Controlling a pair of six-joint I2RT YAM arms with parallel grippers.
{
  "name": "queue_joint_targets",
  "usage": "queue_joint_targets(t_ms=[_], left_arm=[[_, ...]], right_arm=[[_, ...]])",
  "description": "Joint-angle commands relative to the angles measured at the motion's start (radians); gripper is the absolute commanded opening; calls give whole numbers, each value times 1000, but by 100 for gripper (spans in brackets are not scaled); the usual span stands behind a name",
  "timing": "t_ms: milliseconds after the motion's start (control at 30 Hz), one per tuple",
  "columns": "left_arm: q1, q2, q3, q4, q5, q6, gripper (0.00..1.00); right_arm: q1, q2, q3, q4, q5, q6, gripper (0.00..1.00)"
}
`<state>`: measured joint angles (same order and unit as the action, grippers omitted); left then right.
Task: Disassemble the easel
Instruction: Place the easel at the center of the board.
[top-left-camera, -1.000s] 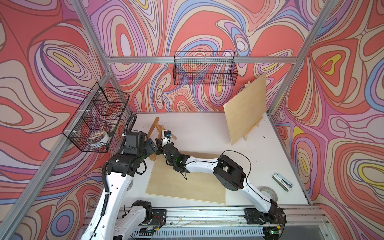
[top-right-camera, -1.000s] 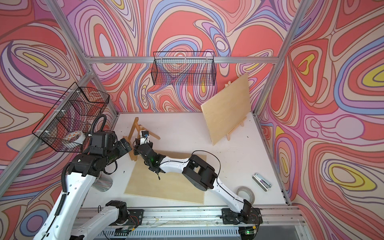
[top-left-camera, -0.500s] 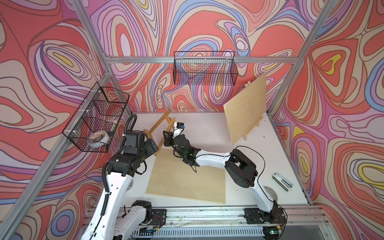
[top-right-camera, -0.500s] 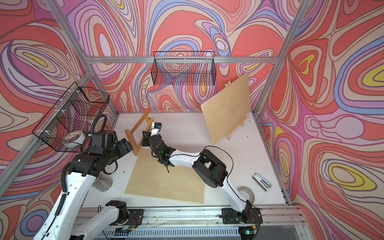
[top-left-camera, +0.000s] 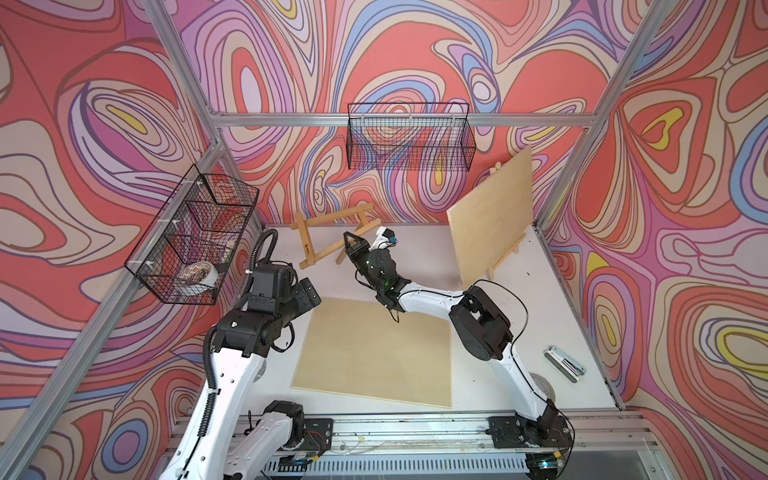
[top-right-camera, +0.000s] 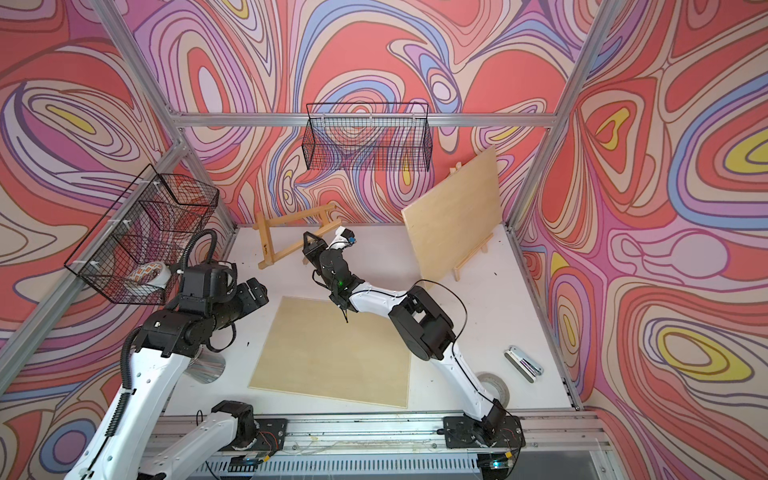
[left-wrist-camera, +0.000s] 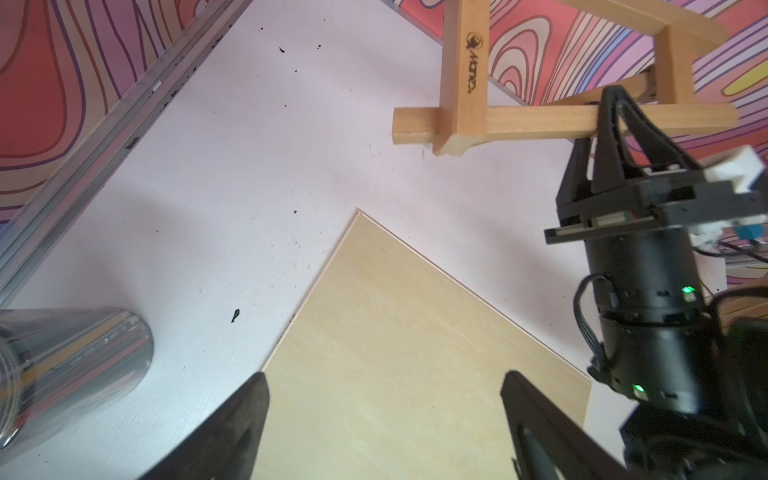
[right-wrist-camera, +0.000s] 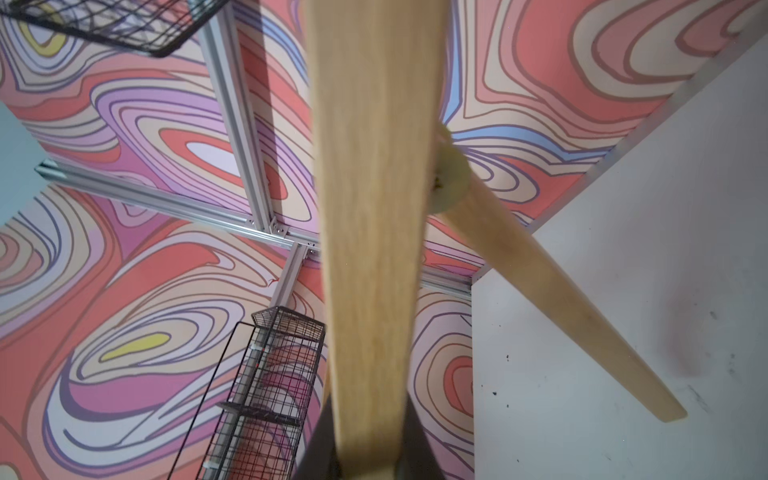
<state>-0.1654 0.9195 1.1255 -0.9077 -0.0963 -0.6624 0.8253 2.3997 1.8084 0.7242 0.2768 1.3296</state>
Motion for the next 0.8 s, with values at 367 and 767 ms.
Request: queue_joint_targets(t_ms=[367,767], left_arm=[[-17,-4,5,10,9,10,90],[-16,-2,3,10,9,8,90]], right_arm=[[-53,258,146,1,8,293,0],[-58,343,193,-177,-39,257,0]])
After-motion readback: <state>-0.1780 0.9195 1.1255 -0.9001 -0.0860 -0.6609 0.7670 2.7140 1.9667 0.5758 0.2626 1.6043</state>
